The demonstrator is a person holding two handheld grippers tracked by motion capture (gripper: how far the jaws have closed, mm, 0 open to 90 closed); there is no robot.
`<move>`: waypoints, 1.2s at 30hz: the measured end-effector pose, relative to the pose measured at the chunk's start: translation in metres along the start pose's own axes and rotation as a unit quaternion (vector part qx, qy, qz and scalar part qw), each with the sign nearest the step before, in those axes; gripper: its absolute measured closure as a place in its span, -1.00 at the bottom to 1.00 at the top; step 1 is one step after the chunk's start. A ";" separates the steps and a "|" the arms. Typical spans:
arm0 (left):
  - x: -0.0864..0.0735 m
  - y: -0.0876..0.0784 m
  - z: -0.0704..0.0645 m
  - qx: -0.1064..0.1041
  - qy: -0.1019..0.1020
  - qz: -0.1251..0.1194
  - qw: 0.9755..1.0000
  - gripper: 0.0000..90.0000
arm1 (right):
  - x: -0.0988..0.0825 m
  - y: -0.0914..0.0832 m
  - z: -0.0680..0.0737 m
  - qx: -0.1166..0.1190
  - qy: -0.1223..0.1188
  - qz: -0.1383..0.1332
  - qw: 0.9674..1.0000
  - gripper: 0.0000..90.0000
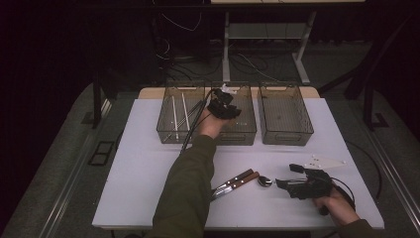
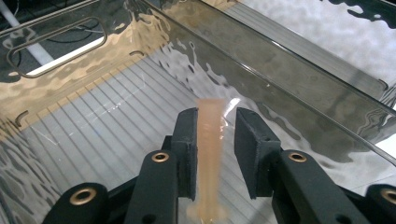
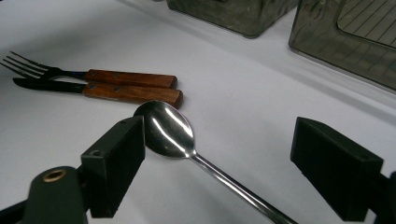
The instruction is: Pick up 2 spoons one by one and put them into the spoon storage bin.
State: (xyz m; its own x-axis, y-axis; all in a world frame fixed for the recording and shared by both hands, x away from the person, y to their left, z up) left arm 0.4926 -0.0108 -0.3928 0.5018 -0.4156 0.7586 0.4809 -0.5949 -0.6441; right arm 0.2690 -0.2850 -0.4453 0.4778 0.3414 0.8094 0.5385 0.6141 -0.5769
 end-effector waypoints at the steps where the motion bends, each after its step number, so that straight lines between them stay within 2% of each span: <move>1: 0.000 0.000 0.000 0.000 0.000 0.000 1.000 0.52 | 0.000 0.000 0.000 0.000 0.000 0.000 1.000 -0.60; 6: 0.001 -0.002 0.000 0.005 0.003 -0.003 1.000 0.41 | 0.000 0.000 0.000 0.000 0.000 0.000 1.000 -0.60; 11: 0.002 -0.006 0.000 0.000 0.006 -0.007 1.000 0.29 | 0.000 0.000 0.000 0.000 0.000 0.001 1.000 -0.60; 12: 0.002 -0.008 0.000 -0.002 0.011 -0.009 1.000 0.27 | 0.000 0.000 0.000 0.001 0.000 0.001 1.000 -0.60; 14: 0.002 -0.009 -0.003 -0.011 -0.002 -0.020 1.000 0.21 | 0.000 0.000 -0.001 0.001 0.000 0.000 1.000 -0.60; 19: -0.002 -0.020 -0.006 -0.019 0.014 -0.018 1.000 0.10 | 0.000 0.001 0.000 0.001 0.000 0.002 1.000 -0.60; 27: -0.014 -0.044 -0.010 -0.037 0.018 -0.038 0.998 -0.02 | 0.000 0.002 0.000 0.003 -0.003 0.004 1.000 -0.60; 30: -0.020 -0.053 -0.012 -0.057 0.012 -0.048 0.997 -0.10 | -0.001 0.002 0.000 0.002 -0.003 0.005 1.000 -0.60; 34: -0.028 -0.063 -0.015 -0.070 0.020 -0.041 0.997 -0.24 | -0.001 0.003 0.000 0.002 -0.002 0.006 1.000 -0.60; 36: -0.031 -0.066 -0.016 -0.069 0.029 -0.040 0.996 -0.31 | -0.001 0.003 0.000 0.003 -0.002 0.007 1.000 -0.60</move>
State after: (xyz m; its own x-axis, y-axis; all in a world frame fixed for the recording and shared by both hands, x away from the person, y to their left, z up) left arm 0.4331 0.0305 -0.3723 0.4218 -0.3991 0.8141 0.4124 -0.7152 -0.5643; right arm 0.2700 -0.2835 -0.4479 0.4826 0.3530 0.8015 0.5279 0.6130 -0.5878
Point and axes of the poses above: each handheld gripper's, and its own axes: y roughly forward along the jaws, x roughly out of its top, z roughly to its left, the point moved 1 cm from there along y, roughly forward along the jaws, and after that the axes turned 4 degrees about -y, right-handed, at the moved point
